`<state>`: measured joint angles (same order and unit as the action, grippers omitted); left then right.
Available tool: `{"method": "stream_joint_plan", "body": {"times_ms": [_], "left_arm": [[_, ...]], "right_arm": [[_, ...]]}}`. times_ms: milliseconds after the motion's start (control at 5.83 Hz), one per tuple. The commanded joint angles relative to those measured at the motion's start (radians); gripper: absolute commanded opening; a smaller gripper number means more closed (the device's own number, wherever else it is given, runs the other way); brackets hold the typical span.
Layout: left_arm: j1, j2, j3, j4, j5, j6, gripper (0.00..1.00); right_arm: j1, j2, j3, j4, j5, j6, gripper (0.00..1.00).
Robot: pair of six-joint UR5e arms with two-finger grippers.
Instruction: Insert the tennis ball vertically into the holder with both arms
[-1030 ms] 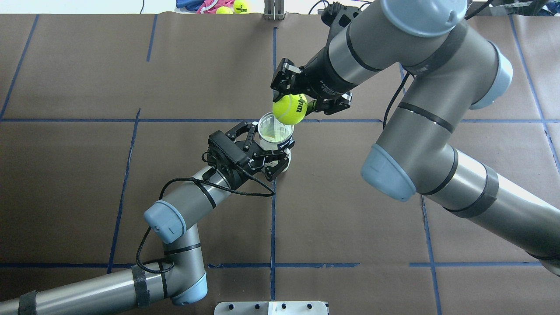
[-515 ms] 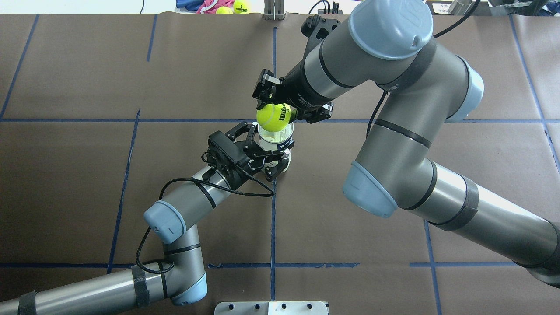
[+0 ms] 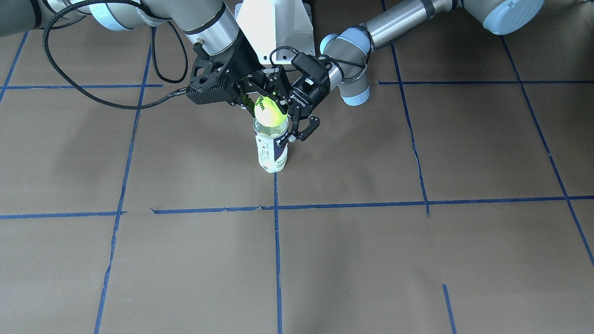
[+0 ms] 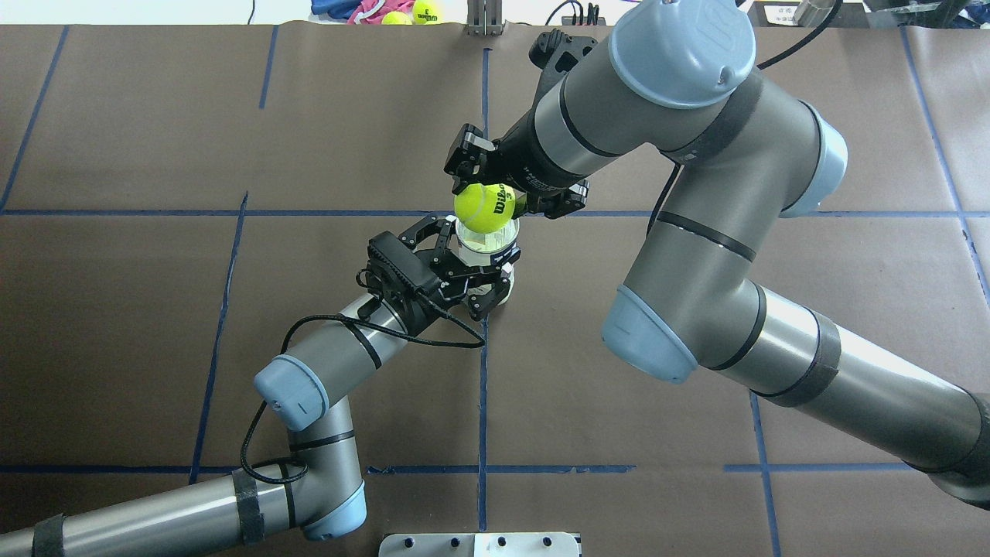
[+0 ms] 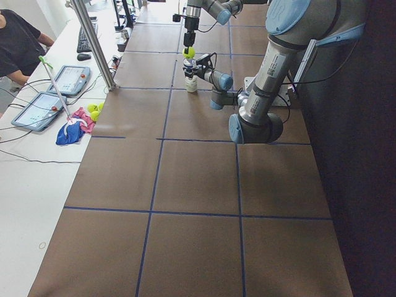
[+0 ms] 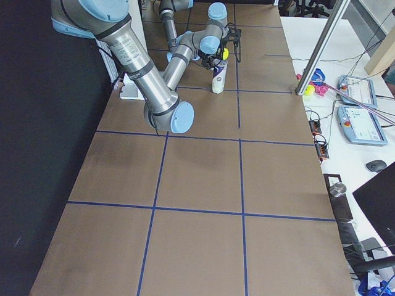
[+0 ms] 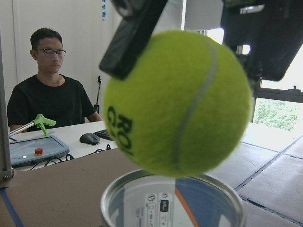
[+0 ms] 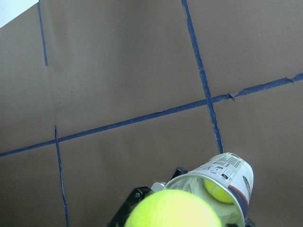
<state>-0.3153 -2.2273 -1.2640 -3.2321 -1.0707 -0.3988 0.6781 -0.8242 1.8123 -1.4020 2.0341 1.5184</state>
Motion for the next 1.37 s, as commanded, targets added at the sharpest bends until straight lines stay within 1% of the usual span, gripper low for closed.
{"method": "stream_joint_plan", "body": {"times_ms": [0, 343, 515, 686, 858, 1030, 1201], "left_arm": [[0.001, 0.0, 0.0, 0.0, 0.0, 0.0, 0.83], [0.001, 0.0, 0.0, 0.0, 0.0, 0.0, 0.83], [-0.001, 0.0, -0.002, -0.002, 0.0, -0.002, 0.87], [-0.001, -0.003, -0.02, -0.002, 0.0, 0.0, 0.95], [-0.004, 0.003, -0.047, -0.002, -0.002, 0.002, 0.99], [-0.008, 0.006, -0.064, -0.002, 0.0, 0.003, 1.0], [-0.008, 0.043, -0.151, 0.001, -0.002, -0.001, 1.0]], "right_arm": [[0.001, 0.0, -0.001, 0.0, 0.0, 0.0, 0.99], [0.03, -0.001, 0.008, 0.0, 0.014, -0.003, 0.99], [0.073, -0.012, 0.008, -0.002, 0.044, -0.003, 0.99], [0.098, -0.027, 0.008, -0.002, 0.046, -0.018, 0.99], [0.116, -0.038, 0.008, -0.002, 0.047, -0.035, 0.99], [0.124, -0.038, 0.007, -0.003, 0.047, -0.038, 0.99], [0.135, -0.038, 0.004, -0.002, 0.047, -0.04, 0.99]]}}
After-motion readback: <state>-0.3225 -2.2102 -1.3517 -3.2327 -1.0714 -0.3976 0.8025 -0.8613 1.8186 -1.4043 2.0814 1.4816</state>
